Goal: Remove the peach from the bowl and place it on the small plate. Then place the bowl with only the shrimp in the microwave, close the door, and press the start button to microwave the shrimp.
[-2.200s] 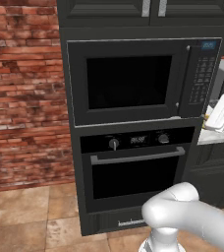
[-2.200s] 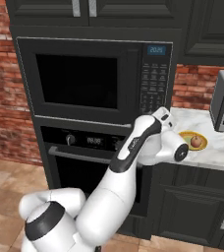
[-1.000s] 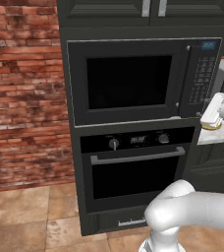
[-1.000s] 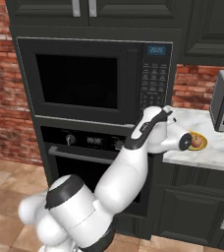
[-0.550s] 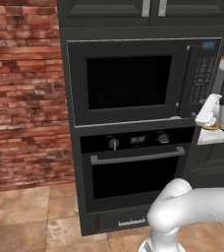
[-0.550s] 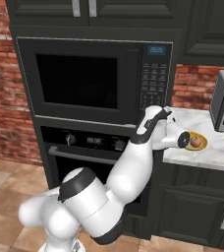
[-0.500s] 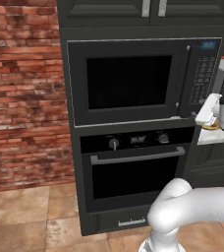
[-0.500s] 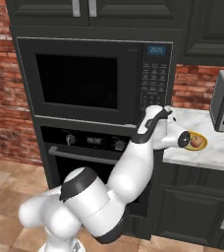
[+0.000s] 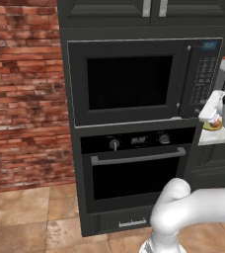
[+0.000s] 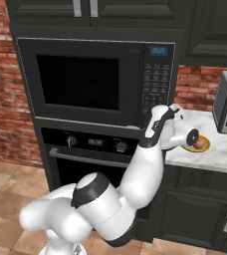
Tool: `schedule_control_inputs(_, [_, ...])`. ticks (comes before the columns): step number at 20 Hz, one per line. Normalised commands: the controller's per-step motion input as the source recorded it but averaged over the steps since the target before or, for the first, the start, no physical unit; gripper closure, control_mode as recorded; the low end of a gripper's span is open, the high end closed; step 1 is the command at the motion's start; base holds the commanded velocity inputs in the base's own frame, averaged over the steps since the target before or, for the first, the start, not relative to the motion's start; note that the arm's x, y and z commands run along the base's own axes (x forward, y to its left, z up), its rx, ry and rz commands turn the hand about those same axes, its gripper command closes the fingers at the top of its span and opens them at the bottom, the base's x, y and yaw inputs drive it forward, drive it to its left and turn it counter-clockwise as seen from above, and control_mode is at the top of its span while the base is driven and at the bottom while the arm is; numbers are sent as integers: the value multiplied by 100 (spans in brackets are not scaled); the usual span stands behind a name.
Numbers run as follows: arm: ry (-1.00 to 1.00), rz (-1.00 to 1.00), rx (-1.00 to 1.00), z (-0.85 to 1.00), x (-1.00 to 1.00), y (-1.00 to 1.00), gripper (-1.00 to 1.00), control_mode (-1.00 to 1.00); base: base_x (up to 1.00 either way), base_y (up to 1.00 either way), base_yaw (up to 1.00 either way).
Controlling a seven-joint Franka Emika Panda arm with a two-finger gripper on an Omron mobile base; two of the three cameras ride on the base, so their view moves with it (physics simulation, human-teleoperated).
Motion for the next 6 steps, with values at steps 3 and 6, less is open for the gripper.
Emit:
schedule_control_inputs(3, [-2, 0, 1, 0, 19, -6, -100, -100, 0, 0, 0])
schedule_control_inputs(6, [0, 0, 0, 0, 27, -5, -100, -100, 0, 0, 0])
